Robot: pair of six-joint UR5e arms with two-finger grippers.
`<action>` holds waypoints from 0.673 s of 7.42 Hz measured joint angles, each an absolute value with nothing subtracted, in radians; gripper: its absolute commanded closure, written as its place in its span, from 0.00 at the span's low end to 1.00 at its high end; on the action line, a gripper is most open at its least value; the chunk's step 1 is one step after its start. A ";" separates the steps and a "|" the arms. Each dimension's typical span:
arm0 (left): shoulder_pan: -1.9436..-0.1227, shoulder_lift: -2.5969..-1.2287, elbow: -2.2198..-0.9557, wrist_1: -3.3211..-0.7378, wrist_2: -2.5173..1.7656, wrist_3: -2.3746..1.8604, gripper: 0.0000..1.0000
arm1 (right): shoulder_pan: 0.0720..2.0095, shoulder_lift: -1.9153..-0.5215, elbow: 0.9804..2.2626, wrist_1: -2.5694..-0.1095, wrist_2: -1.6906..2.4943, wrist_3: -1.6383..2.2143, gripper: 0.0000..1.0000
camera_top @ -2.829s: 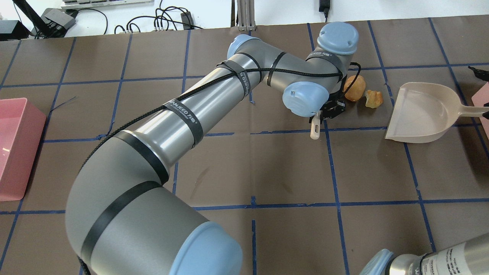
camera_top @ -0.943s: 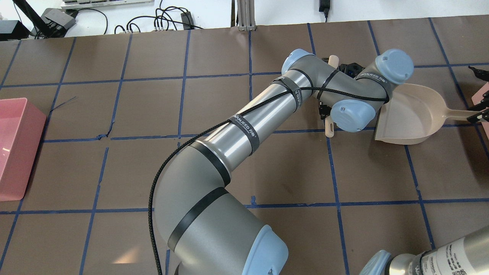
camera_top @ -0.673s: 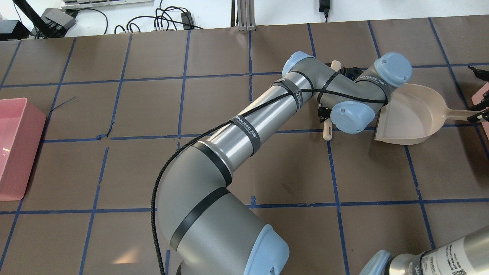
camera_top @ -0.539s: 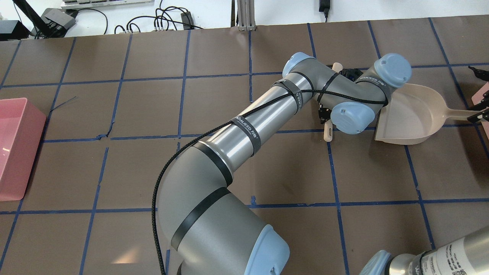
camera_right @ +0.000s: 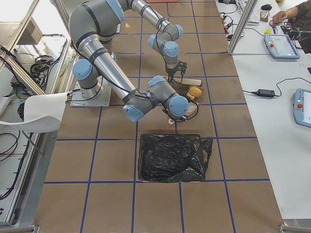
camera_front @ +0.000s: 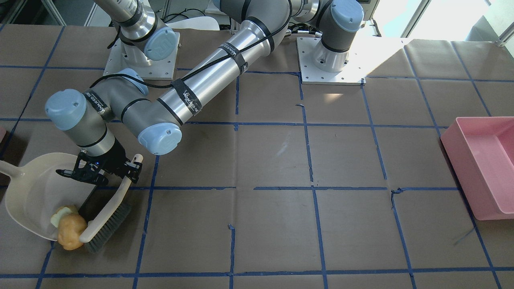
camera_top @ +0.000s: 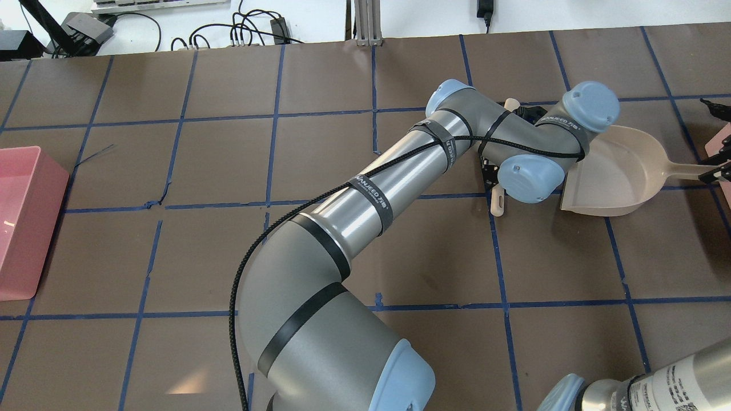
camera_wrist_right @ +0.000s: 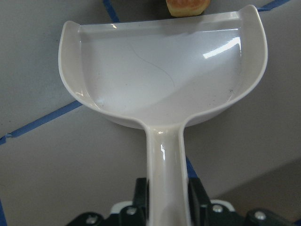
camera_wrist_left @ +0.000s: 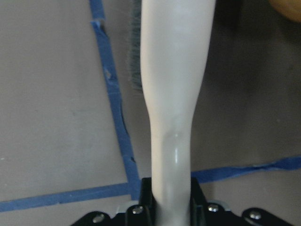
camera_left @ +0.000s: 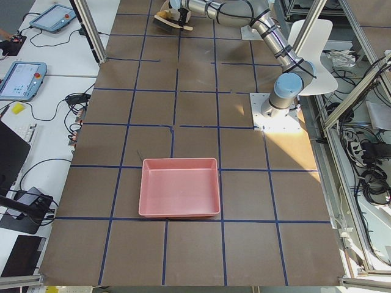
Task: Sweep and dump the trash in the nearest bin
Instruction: 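Sweep the potato and bread scraps into the dustpan with the left-held brush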
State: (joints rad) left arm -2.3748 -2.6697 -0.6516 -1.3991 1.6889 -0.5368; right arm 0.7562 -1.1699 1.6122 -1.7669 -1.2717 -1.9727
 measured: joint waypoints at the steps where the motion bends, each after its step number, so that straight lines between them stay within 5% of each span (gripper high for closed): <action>1: -2.391 -2.676 -0.646 -1.378 1.652 -0.492 1.00 | 0.756 -1.170 1.612 -1.766 -1.272 -1.973 0.79; 5: -2.456 -2.676 -0.642 -1.303 1.561 -0.296 1.00 | 0.756 -1.170 1.611 -1.766 -1.270 -1.974 0.79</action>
